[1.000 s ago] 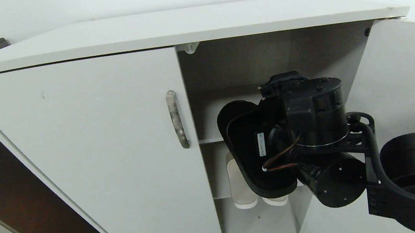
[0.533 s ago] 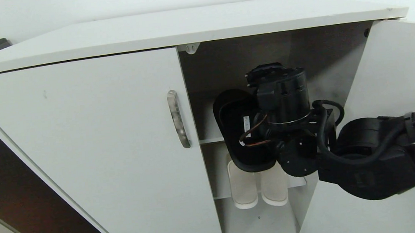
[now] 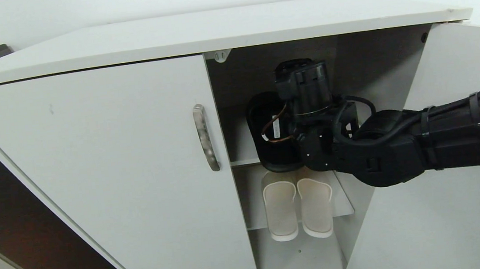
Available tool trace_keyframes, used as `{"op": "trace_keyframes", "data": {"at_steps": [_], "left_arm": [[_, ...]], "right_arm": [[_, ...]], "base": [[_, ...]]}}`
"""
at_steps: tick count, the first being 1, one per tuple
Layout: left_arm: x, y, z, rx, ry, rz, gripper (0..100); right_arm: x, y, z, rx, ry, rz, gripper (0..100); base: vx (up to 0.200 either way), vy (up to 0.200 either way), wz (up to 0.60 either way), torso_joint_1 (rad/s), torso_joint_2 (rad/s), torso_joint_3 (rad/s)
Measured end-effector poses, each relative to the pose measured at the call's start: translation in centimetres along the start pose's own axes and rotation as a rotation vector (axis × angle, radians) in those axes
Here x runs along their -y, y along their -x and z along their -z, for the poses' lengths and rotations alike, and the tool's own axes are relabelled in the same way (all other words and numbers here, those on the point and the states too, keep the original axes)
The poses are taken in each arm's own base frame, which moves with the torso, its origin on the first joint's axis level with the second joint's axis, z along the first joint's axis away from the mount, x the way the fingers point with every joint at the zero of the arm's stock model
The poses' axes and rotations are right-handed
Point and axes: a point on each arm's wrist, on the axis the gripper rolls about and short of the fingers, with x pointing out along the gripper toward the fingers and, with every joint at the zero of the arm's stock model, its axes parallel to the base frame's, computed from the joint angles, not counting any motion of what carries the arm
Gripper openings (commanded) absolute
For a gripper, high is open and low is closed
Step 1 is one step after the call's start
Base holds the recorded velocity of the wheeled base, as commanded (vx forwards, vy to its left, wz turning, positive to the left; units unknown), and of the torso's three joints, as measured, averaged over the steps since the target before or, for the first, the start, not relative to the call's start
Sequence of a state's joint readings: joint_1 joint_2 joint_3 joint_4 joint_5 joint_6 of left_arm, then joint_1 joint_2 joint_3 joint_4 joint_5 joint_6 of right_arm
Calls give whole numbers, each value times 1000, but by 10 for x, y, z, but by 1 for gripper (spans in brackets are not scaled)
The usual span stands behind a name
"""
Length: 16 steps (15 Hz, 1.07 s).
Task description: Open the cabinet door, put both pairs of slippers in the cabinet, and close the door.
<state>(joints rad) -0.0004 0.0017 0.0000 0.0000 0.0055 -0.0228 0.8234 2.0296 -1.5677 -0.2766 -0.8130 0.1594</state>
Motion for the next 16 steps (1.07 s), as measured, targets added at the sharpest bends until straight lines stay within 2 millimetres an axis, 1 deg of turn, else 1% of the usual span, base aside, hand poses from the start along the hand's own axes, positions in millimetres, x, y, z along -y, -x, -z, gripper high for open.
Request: {"op": "trace_keyframes", "data": {"at_steps": [3,6,10,11,16], "left_arm": [[0,0,0,0,0,0,0],[0,0,0,0,0,1,0],[0,0,0,0,0,0,0],[0,0,0,0,0,0,0],[0,0,0,0,0,-1,0]], "right_arm": [[-1,-14,0,7,-9,22,0],[-1,-22,5,1,-4,34,0],[-2,-25,8,-3,-1,37,0],[-2,-25,8,-3,-1,37,100],[-2,-25,9,-7,0,37,100]], "base": [[0,0,0,0,0,0],[0,0,0,0,0,0],[0,0,0,0,0,0],[0,0,0,0,0,0],[0,0,0,0,0,0]]}}
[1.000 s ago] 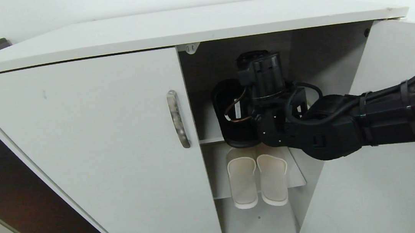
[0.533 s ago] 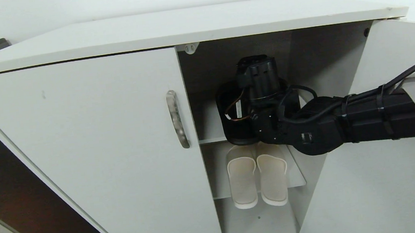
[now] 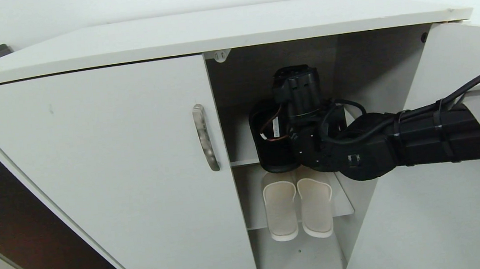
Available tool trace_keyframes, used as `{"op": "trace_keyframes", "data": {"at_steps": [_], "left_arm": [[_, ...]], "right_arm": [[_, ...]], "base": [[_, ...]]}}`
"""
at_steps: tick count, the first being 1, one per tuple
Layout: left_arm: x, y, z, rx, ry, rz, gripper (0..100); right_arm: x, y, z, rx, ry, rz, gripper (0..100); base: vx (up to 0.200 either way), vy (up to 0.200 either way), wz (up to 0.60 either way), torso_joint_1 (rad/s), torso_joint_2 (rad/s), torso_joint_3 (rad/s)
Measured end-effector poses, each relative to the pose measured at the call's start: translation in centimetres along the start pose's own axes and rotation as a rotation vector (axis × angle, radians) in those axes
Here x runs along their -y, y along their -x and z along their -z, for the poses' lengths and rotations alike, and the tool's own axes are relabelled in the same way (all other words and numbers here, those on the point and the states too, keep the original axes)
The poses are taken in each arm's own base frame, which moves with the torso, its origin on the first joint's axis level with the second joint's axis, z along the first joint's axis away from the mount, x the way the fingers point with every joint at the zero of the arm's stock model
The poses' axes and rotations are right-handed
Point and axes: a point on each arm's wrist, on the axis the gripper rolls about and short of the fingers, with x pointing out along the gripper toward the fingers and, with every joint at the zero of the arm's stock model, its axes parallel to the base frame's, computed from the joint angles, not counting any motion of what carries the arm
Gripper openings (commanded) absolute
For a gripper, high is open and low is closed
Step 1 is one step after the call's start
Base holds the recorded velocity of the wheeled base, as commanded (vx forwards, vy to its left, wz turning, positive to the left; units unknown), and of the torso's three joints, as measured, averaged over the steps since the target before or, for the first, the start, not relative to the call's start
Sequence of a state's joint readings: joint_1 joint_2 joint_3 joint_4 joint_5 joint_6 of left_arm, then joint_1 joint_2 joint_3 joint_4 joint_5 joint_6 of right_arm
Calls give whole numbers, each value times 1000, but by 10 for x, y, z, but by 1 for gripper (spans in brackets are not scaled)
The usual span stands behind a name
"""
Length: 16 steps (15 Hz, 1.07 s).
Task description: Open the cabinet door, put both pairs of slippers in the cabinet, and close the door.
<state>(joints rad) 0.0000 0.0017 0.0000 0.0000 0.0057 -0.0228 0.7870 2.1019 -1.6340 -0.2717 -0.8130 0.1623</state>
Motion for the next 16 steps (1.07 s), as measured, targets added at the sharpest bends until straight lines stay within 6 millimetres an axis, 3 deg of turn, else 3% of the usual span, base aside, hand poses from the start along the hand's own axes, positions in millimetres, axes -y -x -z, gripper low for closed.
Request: {"op": "trace_keyframes", "data": {"at_steps": [4,9,10,16], "left_arm": [[0,0,0,0,0,1,0],[0,0,0,0,0,0,0],[0,0,0,0,0,0,0],[0,0,0,0,1,0,0]], "right_arm": [[0,10,2,-8,12,-6,100],[8,56,8,-42,41,-61,100],[13,69,10,-53,45,-80,0],[47,142,9,-60,60,-211,0]], "base": [[0,0,0,0,0,0],[0,0,0,0,0,0],[0,0,0,0,0,0],[0,0,0,0,0,0]]}}
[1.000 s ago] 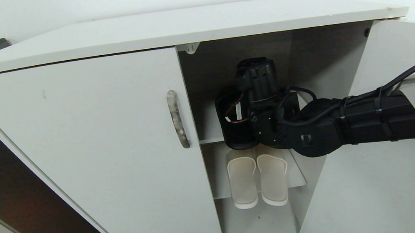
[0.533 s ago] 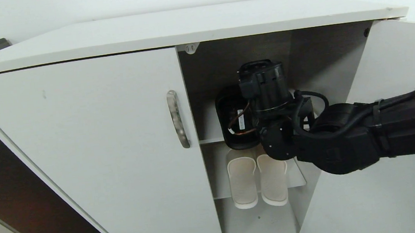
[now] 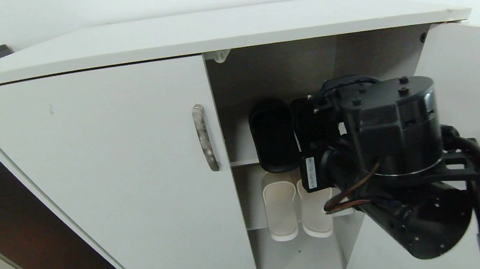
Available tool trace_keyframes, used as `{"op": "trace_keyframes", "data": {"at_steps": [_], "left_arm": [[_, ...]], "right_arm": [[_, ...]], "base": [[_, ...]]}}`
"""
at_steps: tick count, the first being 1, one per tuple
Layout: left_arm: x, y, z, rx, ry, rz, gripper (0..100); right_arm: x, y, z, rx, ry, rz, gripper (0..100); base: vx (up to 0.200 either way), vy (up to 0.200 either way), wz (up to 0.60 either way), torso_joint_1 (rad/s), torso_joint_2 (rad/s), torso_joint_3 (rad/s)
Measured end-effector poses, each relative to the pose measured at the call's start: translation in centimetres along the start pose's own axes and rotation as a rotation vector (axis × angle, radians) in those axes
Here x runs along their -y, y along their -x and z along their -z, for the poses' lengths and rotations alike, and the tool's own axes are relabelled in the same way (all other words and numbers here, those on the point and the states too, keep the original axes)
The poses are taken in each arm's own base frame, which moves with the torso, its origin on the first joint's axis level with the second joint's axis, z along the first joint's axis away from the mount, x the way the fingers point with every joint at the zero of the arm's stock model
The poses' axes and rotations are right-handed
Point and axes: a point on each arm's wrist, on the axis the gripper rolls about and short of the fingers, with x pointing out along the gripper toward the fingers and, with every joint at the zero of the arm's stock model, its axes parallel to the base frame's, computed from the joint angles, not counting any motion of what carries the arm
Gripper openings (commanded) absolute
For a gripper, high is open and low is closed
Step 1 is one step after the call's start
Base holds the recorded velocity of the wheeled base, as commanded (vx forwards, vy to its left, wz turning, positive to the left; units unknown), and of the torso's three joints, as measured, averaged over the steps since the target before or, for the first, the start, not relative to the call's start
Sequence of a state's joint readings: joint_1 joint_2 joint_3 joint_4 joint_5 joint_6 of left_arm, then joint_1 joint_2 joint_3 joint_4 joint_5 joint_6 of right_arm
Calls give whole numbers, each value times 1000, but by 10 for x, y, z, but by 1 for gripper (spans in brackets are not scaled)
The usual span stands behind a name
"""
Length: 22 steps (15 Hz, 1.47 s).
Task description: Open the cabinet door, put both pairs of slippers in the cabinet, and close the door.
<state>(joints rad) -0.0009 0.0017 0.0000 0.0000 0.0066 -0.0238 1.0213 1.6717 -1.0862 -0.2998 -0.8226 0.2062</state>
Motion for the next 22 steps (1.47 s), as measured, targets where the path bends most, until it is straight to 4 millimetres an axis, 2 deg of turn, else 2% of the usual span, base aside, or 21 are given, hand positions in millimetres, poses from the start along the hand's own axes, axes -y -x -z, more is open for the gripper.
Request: {"op": "trace_keyframes", "data": {"at_steps": [3,10,22], "left_arm": [[0,0,0,0,0,-1,0],[0,0,0,0,0,0,0],[0,0,0,0,0,0,0]], "right_arm": [[7,11,4,-8,12,-22,0],[5,10,7,7,-3,-25,0],[4,7,15,-12,17,-19,0]], "base": [[0,0,0,0,0,0],[0,0,0,0,0,0],[-200,0,0,4,3,4]]}}
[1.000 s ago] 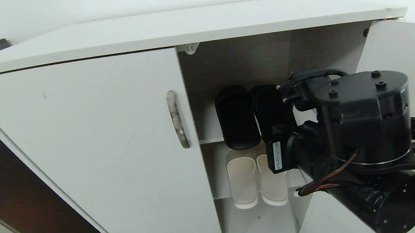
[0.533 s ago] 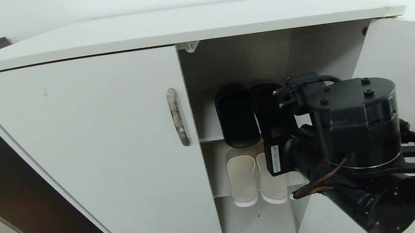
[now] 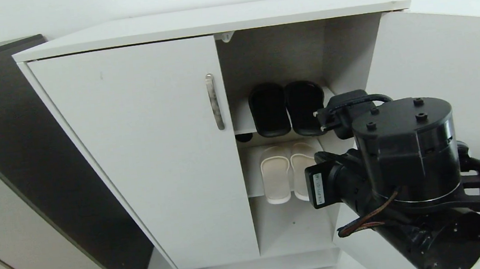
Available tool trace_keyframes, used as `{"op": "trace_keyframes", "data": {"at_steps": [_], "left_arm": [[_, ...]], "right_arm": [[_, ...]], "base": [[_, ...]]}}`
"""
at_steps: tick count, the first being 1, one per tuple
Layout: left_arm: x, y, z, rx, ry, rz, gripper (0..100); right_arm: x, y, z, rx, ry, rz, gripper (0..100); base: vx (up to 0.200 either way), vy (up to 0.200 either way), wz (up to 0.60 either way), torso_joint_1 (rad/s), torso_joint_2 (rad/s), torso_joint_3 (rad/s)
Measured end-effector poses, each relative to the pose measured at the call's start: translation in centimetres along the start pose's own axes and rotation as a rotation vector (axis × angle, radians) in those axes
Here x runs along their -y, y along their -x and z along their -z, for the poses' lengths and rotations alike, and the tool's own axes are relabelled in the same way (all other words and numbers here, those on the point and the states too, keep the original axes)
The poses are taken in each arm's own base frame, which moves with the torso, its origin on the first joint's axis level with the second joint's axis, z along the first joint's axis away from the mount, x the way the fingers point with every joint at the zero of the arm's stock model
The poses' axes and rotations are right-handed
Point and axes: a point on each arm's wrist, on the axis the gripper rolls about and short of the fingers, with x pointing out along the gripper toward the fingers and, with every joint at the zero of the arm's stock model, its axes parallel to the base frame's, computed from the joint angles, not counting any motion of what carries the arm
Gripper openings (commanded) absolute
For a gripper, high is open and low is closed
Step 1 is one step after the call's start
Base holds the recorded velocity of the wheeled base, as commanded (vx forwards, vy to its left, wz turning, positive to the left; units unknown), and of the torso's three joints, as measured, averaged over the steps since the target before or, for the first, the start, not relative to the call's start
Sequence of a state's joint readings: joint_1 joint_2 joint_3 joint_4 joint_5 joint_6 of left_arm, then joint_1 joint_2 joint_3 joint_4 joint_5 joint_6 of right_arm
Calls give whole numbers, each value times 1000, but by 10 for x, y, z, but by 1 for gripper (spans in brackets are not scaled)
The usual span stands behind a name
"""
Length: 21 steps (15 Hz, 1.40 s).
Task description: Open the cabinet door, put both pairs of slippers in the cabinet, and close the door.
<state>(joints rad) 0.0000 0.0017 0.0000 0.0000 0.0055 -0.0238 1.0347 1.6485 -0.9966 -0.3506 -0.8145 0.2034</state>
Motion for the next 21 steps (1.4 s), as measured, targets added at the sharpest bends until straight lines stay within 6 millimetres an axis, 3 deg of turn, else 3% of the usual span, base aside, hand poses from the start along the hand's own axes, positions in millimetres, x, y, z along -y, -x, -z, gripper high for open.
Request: {"op": "trace_keyframes", "data": {"at_steps": [11,21], "left_arm": [[0,0,0,0,0,1,0],[0,0,0,0,2,-2,0]], "right_arm": [[2,1,3,-6,13,2,0],[4,1,5,-11,20,7,0]], "base": [[-200,0,0,4,2,3],[0,0,0,0,0,0]]}}
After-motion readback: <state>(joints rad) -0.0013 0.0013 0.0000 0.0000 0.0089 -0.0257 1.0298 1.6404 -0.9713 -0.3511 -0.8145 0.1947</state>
